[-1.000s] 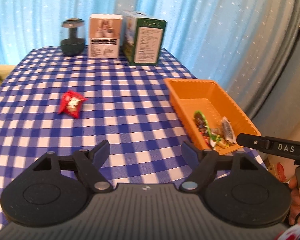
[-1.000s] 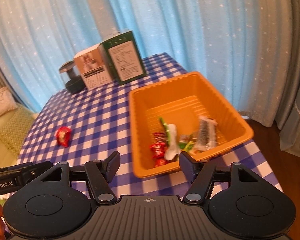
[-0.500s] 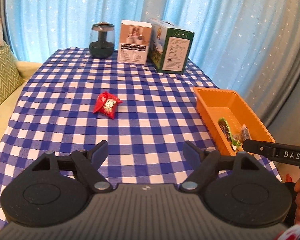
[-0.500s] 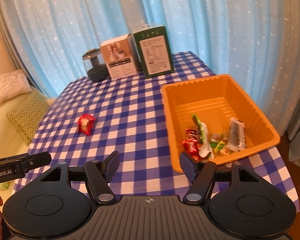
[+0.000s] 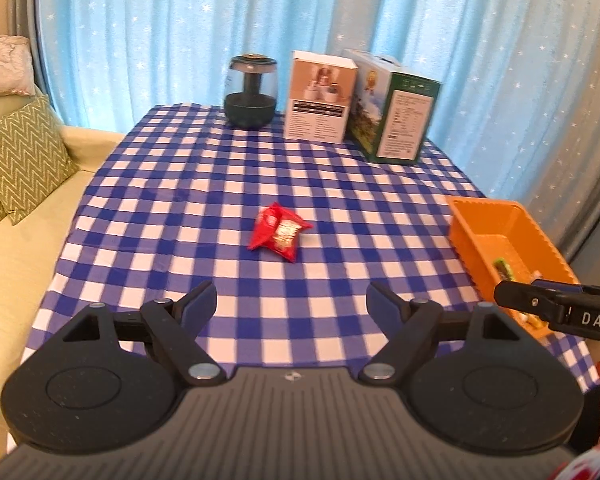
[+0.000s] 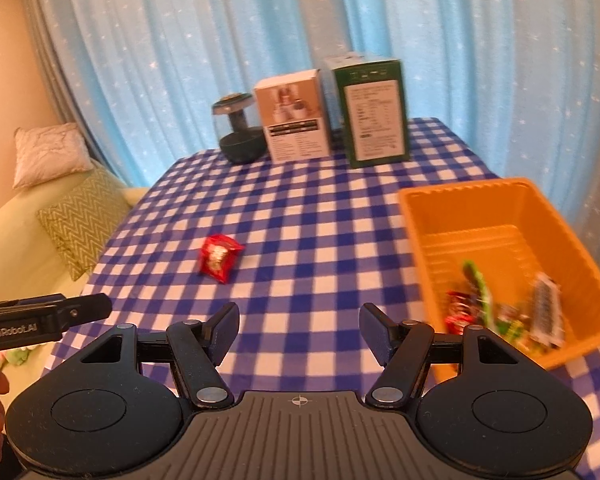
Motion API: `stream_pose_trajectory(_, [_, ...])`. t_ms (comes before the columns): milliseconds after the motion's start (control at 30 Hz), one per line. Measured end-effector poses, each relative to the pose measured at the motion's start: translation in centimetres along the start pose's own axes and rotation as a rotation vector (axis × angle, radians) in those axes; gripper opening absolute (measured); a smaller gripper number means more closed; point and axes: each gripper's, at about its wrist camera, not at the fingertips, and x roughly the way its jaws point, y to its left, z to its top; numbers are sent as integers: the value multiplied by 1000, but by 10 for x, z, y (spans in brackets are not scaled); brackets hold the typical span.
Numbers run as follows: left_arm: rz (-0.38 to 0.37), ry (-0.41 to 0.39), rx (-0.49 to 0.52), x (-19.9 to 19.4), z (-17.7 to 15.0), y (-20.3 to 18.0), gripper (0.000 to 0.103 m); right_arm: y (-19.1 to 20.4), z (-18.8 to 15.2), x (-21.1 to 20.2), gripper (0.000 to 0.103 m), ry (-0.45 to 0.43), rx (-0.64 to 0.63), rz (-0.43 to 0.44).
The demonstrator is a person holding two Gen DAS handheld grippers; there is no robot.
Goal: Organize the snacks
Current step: 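Move both open tools from the tray toward the two red candy packets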
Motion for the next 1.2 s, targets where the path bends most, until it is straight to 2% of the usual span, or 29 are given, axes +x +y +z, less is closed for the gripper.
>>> stream_pose_trajectory(267, [61,-12,6,39,15,31,80,24,7,54,66,-9,-1,27])
stream_pose_trajectory(667, [86,-6,-12,110,19,63,79,46,12,146,65,20,-6,55])
stream_pose_trajectory(733, [102,-7,-1,120,22,66,79,49,12,159,56,25,-9,63])
stream_pose_trajectory(833, [118,7,0,135,28,75,79,52,15,180,49,43,3,81])
stream_pose_trajectory(1000, [122,-19,-15,146,39,92,79,62,22,208,47,47,13,105])
stream_pose_trajectory(1133, [72,-13,-95,158,43,108,79,65,27,227,47,50,34,109])
stream_pose_trajectory(1200, [79,-8,-91,163,45,108,79,66,29,233,47,49,47,108])
